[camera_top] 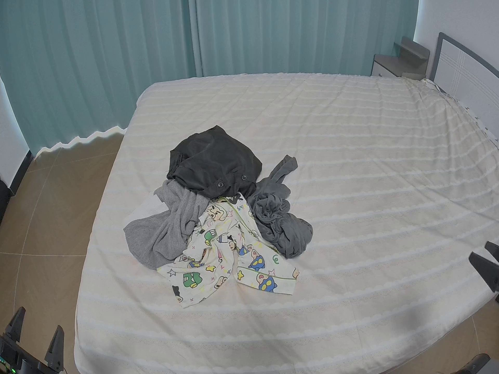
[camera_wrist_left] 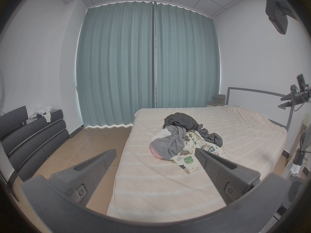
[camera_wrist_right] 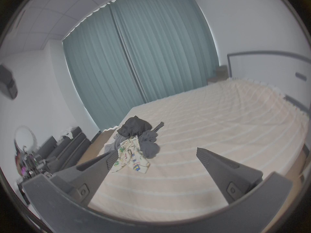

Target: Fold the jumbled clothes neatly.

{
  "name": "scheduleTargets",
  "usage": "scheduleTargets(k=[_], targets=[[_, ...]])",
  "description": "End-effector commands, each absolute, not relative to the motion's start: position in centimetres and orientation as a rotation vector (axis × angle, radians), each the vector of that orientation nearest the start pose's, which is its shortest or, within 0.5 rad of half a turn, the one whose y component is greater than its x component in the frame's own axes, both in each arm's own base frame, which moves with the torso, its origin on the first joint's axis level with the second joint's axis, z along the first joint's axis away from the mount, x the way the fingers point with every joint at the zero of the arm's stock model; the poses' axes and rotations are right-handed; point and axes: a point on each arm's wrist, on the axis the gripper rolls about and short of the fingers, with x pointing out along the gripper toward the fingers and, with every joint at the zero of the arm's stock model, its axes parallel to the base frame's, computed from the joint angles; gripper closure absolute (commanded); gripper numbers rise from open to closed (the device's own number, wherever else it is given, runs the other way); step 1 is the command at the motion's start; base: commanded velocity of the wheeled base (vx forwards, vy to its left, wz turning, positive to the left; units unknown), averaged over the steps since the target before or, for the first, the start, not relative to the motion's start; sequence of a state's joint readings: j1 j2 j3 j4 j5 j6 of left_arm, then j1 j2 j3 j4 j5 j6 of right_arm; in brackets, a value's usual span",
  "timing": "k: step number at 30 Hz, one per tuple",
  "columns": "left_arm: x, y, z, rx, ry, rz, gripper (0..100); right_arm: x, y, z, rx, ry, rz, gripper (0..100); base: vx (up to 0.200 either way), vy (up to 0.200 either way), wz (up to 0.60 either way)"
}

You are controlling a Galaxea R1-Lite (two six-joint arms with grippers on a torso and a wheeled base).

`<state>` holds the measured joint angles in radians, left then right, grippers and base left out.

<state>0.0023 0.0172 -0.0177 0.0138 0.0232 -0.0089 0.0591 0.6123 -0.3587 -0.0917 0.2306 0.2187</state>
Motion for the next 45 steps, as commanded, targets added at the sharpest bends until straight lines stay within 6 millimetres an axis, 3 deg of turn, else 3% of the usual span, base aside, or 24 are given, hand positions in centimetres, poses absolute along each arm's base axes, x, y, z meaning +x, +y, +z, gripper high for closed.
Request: scheduleTargets(k=[1, 3, 4, 10, 15, 25, 32, 45], targets=[[-2.2, 0.0, 7.6, -0.014, 0.021, 0.028, 0, 21.4, 8.6, 12.5, 0.564, 0.754, 0.456, 0, 0.000, 0.000, 0.00], [-2.2, 0.0, 7.6, -0.015, 0.021, 0.028, 0, 22.3, 9.2, 11.6, 0.569, 0.756, 0.458, 0, 0.000, 0.000, 0.00], [-2.2, 0.0, 7.6, -0.018, 0.021, 0.028, 0, 24.0, 10.5, 9.4, 0.562, 0.771, 0.447, 0, 0.000, 0.000, 0.00], [-2.2, 0.0, 7.6, -0.018, 0.021, 0.028, 0, 26.5, 13.6, 3.8, 0.540, 0.831, 0.411, 0, 0.000, 0.000, 0.00], [-2.2, 0.0, 7.6, -0.015, 0.021, 0.026, 0, 28.1, 15.4, 2.4, 0.616, 0.786, 0.391, 0, 0.000, 0.000, 0.00], [-2.2, 0.0, 7.6, -0.017, 0.021, 0.028, 0, 31.6, 18.4, -0.2, 0.576, 0.812, 0.361, 0, 0.000, 0.000, 0.00], [-2.2, 0.0, 7.6, -0.017, 0.021, 0.028, 0, 31.2, 19.8, -1.1, 0.558, 0.837, 0.384, 0, 0.000, 0.000, 0.00], [-2.2, 0.0, 7.6, -0.015, 0.021, 0.028, 0, 31.8, 20.5, -1.7, 0.546, 0.829, 0.386, 0, 0.000, 0.000, 0.00]])
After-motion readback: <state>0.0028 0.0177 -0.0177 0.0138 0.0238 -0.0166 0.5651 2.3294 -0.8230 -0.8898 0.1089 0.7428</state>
